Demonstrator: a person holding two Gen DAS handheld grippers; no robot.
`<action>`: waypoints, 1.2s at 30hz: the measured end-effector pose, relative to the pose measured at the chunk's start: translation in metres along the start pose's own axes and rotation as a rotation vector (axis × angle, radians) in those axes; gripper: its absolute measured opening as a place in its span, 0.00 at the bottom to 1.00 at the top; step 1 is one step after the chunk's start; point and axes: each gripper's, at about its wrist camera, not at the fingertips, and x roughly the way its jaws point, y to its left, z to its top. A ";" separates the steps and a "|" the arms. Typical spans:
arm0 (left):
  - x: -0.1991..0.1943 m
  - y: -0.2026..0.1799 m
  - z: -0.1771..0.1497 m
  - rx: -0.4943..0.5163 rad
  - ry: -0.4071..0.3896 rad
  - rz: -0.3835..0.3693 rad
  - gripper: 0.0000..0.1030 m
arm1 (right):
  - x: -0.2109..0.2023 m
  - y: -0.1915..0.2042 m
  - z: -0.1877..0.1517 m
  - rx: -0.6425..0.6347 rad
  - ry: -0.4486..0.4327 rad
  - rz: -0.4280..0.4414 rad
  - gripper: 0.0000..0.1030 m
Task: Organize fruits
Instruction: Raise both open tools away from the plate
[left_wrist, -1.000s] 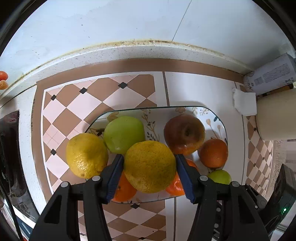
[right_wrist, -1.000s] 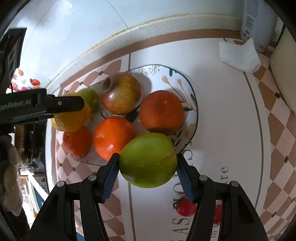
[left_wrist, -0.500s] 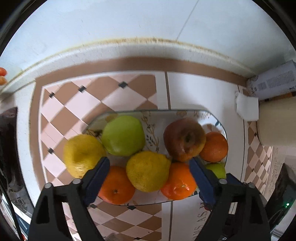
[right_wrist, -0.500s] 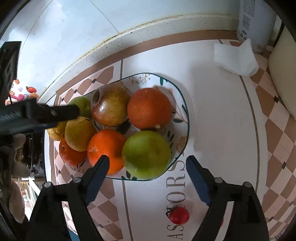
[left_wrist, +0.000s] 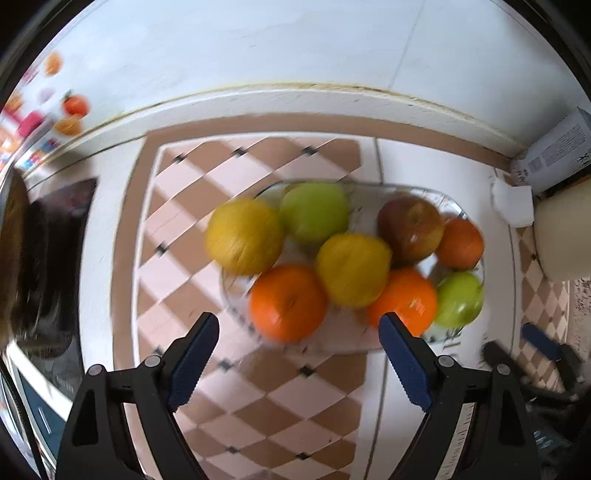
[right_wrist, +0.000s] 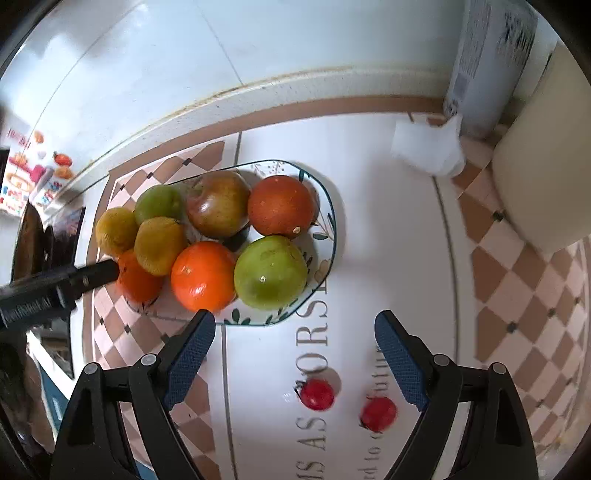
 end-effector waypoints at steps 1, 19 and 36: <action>-0.004 0.003 -0.009 -0.013 -0.011 0.002 0.86 | -0.005 0.003 -0.003 -0.015 -0.007 -0.008 0.88; -0.112 0.013 -0.109 0.040 -0.296 -0.008 0.86 | -0.121 0.039 -0.072 -0.084 -0.209 -0.033 0.88; -0.187 0.014 -0.167 0.045 -0.465 -0.041 0.86 | -0.221 0.057 -0.134 -0.096 -0.380 -0.019 0.88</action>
